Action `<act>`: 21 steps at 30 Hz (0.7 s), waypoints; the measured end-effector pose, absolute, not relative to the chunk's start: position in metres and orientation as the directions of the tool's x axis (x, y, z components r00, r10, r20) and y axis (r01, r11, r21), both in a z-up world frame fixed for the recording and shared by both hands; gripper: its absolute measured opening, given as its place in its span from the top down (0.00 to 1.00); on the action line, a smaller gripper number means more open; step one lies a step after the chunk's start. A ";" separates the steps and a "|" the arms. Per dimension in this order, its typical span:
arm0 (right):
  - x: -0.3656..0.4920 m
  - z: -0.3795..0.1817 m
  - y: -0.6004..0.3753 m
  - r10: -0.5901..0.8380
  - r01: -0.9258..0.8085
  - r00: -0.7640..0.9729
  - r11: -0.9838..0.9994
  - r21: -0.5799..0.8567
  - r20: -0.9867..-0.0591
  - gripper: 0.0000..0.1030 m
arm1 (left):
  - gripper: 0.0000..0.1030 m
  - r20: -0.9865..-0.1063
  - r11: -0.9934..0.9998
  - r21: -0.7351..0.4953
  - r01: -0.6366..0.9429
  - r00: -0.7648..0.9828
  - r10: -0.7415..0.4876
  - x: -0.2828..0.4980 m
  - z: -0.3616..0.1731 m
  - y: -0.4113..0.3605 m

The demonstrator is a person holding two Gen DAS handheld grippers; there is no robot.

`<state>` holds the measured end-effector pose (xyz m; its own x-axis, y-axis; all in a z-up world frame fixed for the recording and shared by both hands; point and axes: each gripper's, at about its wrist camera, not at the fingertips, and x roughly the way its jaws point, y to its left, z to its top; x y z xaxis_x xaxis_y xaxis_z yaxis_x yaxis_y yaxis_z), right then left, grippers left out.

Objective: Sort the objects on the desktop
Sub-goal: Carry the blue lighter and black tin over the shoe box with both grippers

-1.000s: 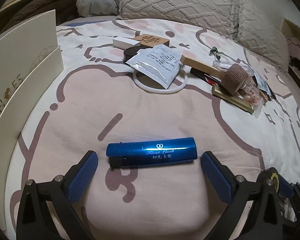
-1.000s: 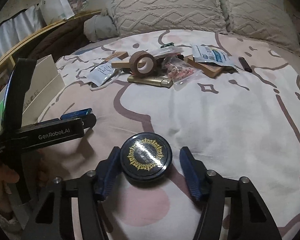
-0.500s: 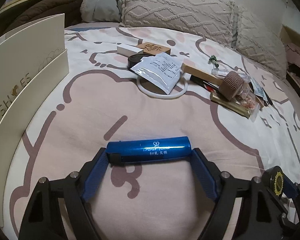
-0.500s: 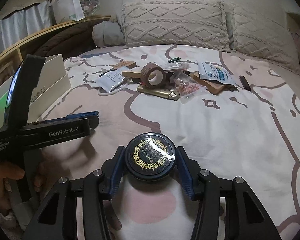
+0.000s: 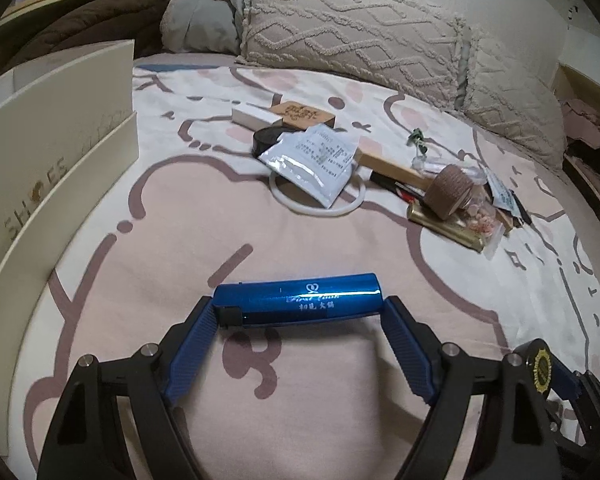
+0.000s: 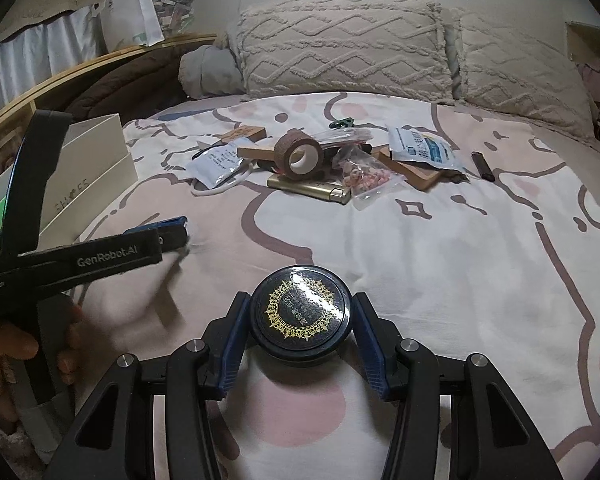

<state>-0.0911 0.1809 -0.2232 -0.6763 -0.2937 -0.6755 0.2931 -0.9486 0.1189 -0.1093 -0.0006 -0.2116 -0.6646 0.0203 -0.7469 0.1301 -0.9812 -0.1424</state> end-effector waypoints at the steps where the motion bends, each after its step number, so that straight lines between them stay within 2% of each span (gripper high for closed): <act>1: -0.091 -0.222 0.182 -0.296 0.293 -0.676 -0.948 0.123 -0.675 0.50 | 0.20 -0.742 -0.983 -0.136 0.126 -0.670 0.017 -0.109 -0.208 0.000; 16: -0.110 -0.180 0.187 -0.274 0.257 -0.738 -0.959 0.118 -0.617 0.50 | 0.19 -0.663 -0.990 -0.109 0.084 -0.749 0.009 -0.123 -0.142 -0.011; 21: -0.121 -0.160 0.185 -0.262 0.253 -0.762 -0.962 0.101 -0.592 0.50 | 0.19 -0.627 -0.989 -0.135 0.061 -0.778 0.037 -0.130 -0.120 -0.020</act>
